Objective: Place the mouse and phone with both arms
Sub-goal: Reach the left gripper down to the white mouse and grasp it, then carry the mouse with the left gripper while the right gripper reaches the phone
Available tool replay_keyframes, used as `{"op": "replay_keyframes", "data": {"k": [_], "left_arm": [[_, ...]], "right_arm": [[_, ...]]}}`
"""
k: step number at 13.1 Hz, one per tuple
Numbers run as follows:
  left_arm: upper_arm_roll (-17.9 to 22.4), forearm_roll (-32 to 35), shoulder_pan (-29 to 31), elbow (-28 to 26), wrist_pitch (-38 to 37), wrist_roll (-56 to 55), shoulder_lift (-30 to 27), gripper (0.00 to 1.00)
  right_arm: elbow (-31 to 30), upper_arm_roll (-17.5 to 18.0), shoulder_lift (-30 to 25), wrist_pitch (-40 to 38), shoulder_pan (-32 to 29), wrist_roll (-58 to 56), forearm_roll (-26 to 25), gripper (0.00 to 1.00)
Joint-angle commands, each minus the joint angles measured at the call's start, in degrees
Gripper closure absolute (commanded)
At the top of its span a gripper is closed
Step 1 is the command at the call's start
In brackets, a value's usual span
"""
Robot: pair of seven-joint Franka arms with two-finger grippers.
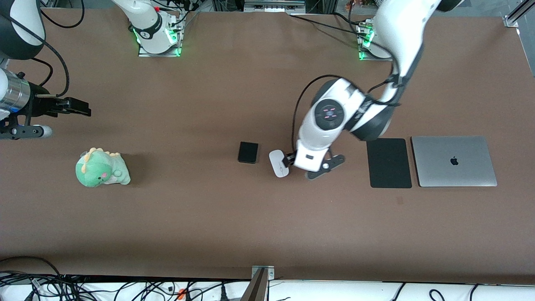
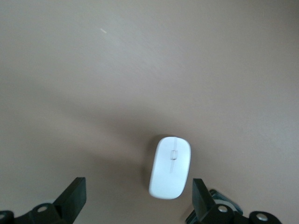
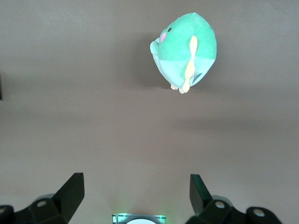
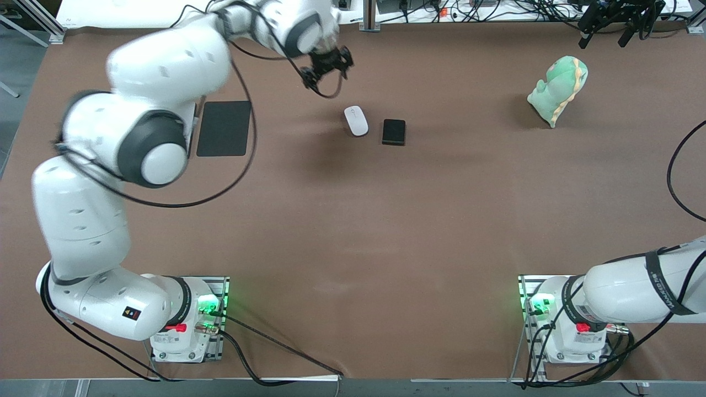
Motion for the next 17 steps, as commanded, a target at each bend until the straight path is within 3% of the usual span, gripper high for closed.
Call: {"op": "replay_keyframes", "data": {"k": [1,5,15,16,17], "left_arm": [[3.8,2.4,-5.4,5.1,3.1,-2.4,6.8,0.00],[6.3,2.4,-9.6,8.2,3.3,-3.1,12.0,0.00],[7.1,2.6,-11.4,8.0,5.4,-3.8,14.5,0.00],[7.1,2.5,-11.4,8.0,5.3,-3.8,14.4,0.09],[7.1,2.5,-11.4,8.0,5.3,-3.8,14.4,0.24]], "right_arm": [[0.5,0.2,-0.1,-0.2,0.2,0.8,-0.4,0.00],[0.5,0.1,-0.1,-0.2,0.3,0.8,-0.4,0.00],[0.5,0.1,0.0,-0.1,0.2,2.0,-0.4,0.00],[0.5,0.2,0.0,-0.1,0.2,2.0,-0.4,0.00],[0.5,0.1,0.0,-0.1,0.2,2.0,-0.4,0.00]]}}
